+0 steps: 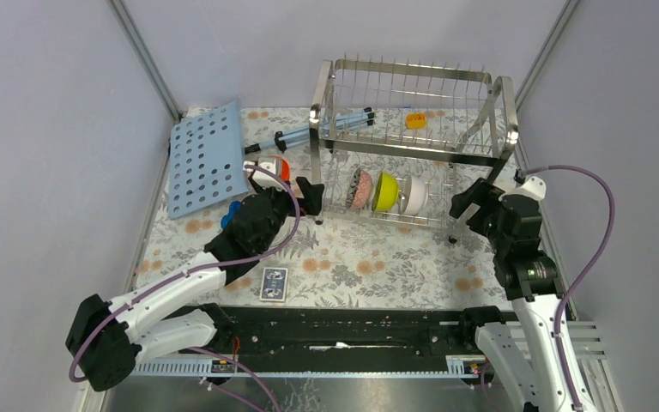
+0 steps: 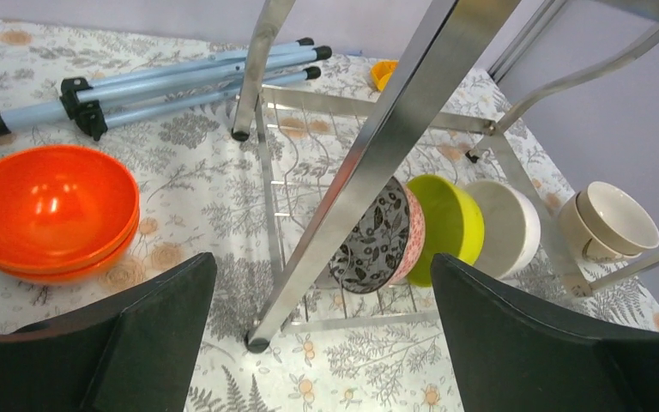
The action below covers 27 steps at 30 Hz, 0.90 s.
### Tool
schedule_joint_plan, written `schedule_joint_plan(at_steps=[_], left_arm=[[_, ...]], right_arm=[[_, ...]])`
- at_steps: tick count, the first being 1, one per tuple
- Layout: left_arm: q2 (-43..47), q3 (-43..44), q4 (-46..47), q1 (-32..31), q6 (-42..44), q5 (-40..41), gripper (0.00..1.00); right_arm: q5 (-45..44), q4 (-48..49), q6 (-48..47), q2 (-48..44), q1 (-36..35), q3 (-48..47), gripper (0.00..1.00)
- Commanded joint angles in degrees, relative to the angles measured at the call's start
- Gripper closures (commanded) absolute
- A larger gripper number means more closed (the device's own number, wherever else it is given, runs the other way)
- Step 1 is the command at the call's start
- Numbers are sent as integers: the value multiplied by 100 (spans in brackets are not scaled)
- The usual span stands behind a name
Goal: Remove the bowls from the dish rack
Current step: Adjust the dish rack at the center of the board, then pick up the bowl from the dish rack.
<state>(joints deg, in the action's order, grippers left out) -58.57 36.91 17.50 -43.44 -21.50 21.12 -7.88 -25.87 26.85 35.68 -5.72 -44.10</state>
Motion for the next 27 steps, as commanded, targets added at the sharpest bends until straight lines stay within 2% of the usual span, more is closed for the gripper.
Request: schedule_joint_plan(at_steps=[1, 5, 10, 15, 20, 23, 27], left_arm=[[413, 201, -924, 27, -337, -62, 1], [1089, 229, -1709, 26, -699, -604, 1], [1951, -233, -2123, -32, -1312, -1308, 1], [2350, -824, -2112, -668, -1760, -1156, 1], [1706, -799, -1776, -1867, -1741, -185, 1], [975, -569, -1213, -1992, -1595, -40, 1], [-150, 9, -828, -1903, -1288, -1, 1]], right_arm=[[106, -824, 132, -205, -86, -407, 0], [59, -1520, 324, -533, -153, -452, 0], [481, -1920, 495, -1156, -207, -284, 0], [1236, -1980, 787, -1574, -220, -79, 0], [1959, -1478, 1338, -2208, -219, 983, 1], [2191, -890, 1744, -2752, -217, 1447, 2], [2194, -744, 1977, -3118, -219, 1734, 2]])
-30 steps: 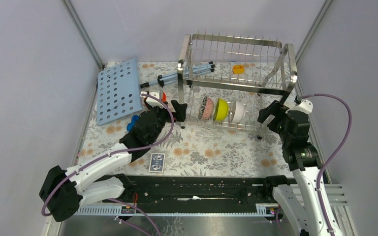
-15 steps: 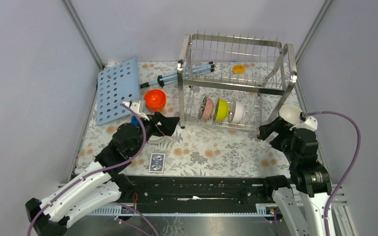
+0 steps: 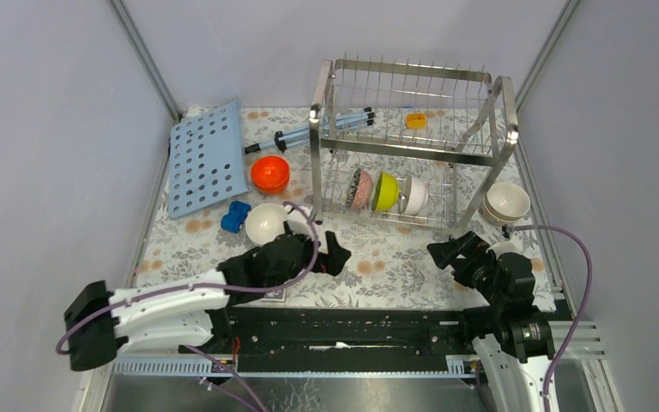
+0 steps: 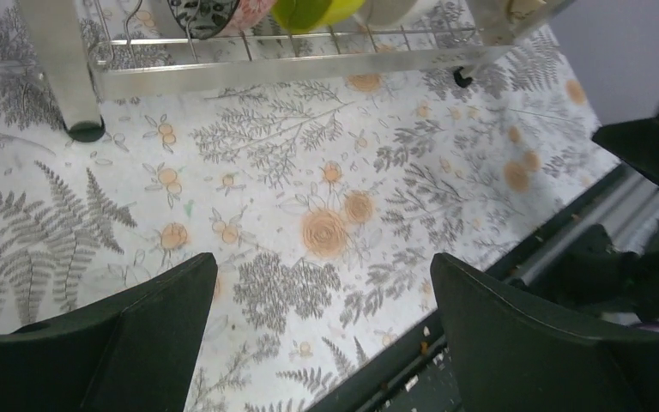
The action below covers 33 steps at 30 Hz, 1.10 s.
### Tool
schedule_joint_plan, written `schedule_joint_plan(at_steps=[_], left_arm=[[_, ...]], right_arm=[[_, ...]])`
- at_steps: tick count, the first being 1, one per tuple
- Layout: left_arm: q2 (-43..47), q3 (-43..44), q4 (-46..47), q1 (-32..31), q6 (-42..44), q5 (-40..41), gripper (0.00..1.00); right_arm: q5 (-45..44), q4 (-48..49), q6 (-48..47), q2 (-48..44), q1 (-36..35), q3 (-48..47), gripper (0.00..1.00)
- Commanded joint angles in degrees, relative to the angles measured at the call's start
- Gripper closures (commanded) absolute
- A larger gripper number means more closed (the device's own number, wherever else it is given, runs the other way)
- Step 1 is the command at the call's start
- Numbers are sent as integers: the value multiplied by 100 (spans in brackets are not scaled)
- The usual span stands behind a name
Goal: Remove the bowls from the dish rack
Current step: Pick up the bowl from the dish rack.
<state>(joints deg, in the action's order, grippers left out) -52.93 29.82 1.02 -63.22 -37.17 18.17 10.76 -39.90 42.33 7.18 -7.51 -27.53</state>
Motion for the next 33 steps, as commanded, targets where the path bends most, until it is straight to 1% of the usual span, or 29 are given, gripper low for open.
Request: schedule_joint_plan(at_steps=[1, 4, 6, 9, 12, 15, 17, 21, 26, 33], left_arm=[[-993, 916, 798, 206, 368, 127, 1], [-1629, 1333, 936, 515, 369, -358, 4], [-1836, 1357, 1287, 697, 353, -581, 6], [-2056, 1228, 1874, 960, 343, -602, 10], [-2330, 962, 2786, 1133, 487, -514, 15], [-2641, 738, 3803, 1174, 975, -330, 18], [-2878, 708, 4280, 1246, 1125, -364, 21], [-3419, 911, 4589, 1424, 1287, -643, 26], [-3846, 1068, 4865, 1631, 1350, -846, 30], [-4345, 1143, 5518, 1846, 1148, -1543, 42]], right_arm=[[370, 647, 425, -280, -38, 111, 2], [461, 555, 285, -277, -40, 127, 2], [502, 492, 183, -291, -40, 117, 2], [637, 531, 110, -380, -40, 152, 2], [795, 663, 115, -513, -39, 267, 2], [967, 833, 121, -645, -53, 348, 3], [1044, 926, 122, -676, -85, 384, 2], [1096, 1038, 38, -679, -174, 350, 2], [1106, 1012, -5, -677, -262, 258, 2], [1117, 1019, -24, -674, -360, 191, 2]])
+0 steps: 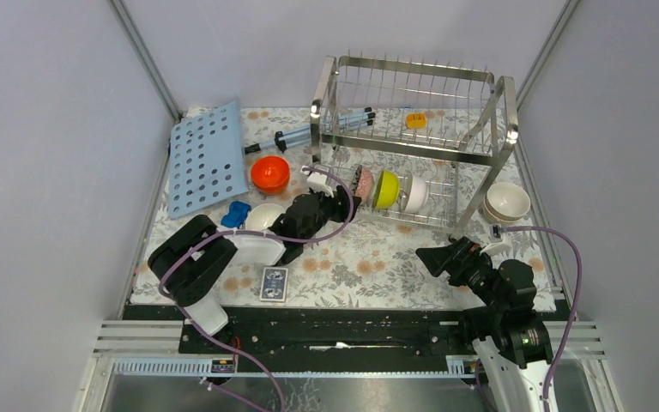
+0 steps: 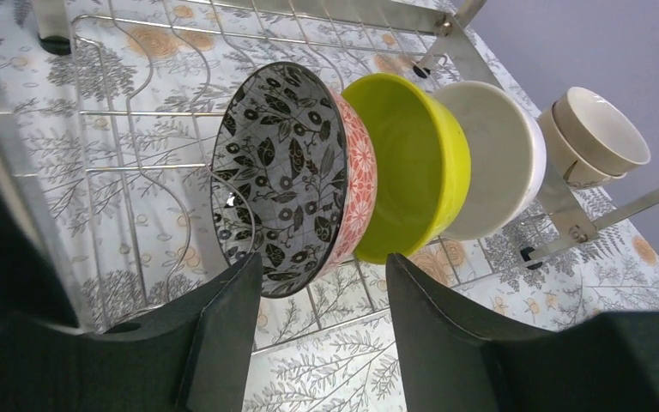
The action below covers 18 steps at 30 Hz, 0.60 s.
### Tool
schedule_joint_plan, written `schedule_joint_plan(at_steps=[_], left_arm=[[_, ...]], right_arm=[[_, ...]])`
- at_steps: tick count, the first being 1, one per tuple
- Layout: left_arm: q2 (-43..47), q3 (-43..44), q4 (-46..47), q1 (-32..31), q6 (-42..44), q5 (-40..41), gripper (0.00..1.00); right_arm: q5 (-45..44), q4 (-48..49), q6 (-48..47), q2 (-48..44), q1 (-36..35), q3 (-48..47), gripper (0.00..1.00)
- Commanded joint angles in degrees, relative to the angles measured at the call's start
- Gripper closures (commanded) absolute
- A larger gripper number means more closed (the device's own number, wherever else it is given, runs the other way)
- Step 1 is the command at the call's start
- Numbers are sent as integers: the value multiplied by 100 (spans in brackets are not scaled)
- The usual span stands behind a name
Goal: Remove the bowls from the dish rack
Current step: Pick up the bowl from the dish rack.
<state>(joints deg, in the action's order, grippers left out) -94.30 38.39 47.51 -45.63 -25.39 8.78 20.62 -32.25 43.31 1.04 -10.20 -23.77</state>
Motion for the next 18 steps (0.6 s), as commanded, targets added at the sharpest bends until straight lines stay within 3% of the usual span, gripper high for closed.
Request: schedule_joint_plan(at_steps=[1, 6, 13, 18], left_arm=[[-261, 298, 940, 88, -53, -681, 43], [-493, 323, 1208, 99, -131, -836, 45], [-584, -475, 3016, 63, -112, -426, 36], [-732, -500, 3536, 54, 272, -199, 35]], right_arm=[[127, 248, -138, -62, -104, -193, 2], [105, 220, -157, -65, -147, -184, 2], [85, 157, -212, -63, -208, -175, 1], [85, 127, -211, -62, -270, -140, 1]])
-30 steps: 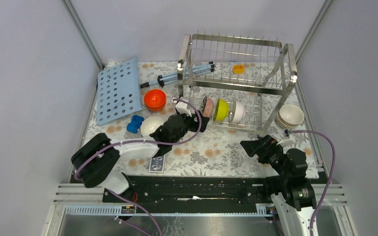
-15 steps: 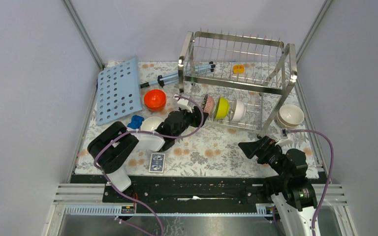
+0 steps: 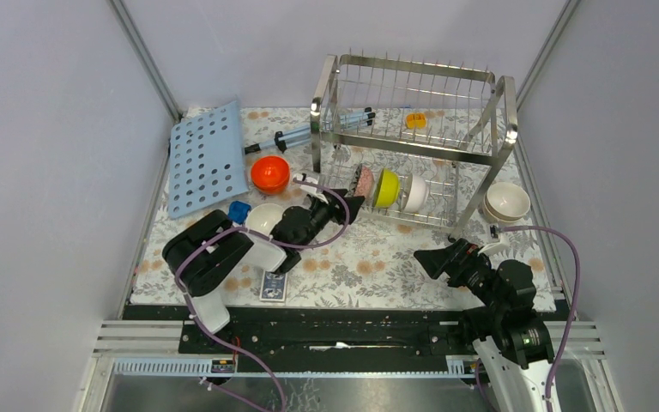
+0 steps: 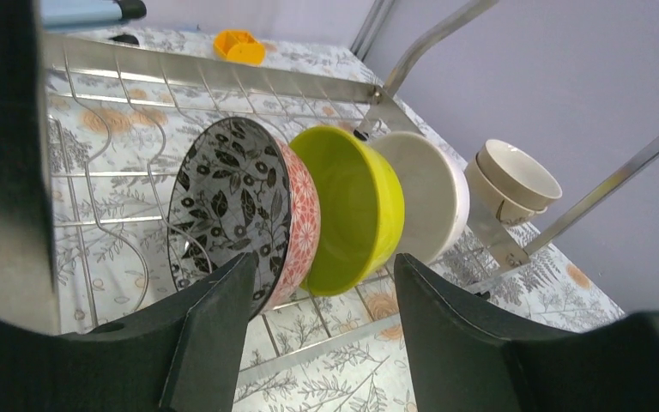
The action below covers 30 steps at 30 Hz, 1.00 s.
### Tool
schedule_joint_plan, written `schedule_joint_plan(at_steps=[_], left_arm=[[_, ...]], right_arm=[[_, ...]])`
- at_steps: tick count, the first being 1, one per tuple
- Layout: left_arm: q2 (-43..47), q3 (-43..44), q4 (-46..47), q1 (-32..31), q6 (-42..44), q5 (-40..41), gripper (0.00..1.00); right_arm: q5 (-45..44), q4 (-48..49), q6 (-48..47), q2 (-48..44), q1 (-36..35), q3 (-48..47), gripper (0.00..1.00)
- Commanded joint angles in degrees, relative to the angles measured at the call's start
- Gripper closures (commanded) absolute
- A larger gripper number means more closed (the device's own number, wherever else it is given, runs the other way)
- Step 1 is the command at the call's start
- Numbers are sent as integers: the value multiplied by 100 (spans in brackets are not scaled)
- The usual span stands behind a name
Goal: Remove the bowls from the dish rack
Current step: Pick up the bowl from the dish rack.
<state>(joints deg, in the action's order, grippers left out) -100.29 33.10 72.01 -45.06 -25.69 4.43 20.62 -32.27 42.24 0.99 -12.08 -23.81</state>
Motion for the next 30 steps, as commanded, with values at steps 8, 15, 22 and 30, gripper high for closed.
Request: schedule_joint_plan(at_steps=[8, 15, 22, 30], left_arm=[[-506, 472, 922, -3, 758, 189, 35], [-821, 714, 715, -3, 1096, 125, 42], [-1074, 930, 488, -3, 1120, 59, 55], [-1177, 1018, 498, 18, 1066, -266, 74]], right_arm=[[72, 136, -110, -56, -137, -123, 1], [67, 142, -103, -61, -192, -63, 1], [62, 142, -116, -56, -216, -62, 1], [56, 160, -128, -62, -230, -51, 1]])
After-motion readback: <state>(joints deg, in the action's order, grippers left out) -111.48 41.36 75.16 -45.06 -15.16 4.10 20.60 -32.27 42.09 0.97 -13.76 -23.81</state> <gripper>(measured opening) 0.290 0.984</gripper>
